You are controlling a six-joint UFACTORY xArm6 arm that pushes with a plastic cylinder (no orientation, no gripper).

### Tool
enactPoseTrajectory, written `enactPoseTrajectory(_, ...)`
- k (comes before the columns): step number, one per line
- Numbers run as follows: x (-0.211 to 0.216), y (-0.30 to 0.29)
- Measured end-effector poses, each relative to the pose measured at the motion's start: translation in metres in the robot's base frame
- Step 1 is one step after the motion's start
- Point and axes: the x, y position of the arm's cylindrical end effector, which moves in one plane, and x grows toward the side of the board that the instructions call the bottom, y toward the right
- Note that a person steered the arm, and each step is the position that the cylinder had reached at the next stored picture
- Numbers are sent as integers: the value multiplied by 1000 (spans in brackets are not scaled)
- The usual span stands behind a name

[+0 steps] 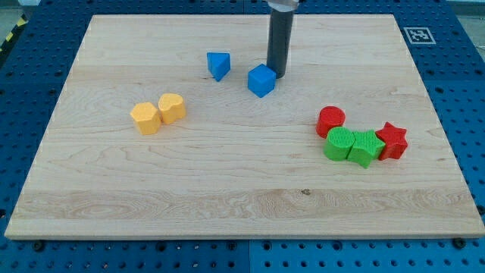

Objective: Push the blue cube to yellow heart

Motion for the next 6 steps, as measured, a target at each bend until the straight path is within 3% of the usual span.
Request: enactPoseTrajectory(6, 74, -48)
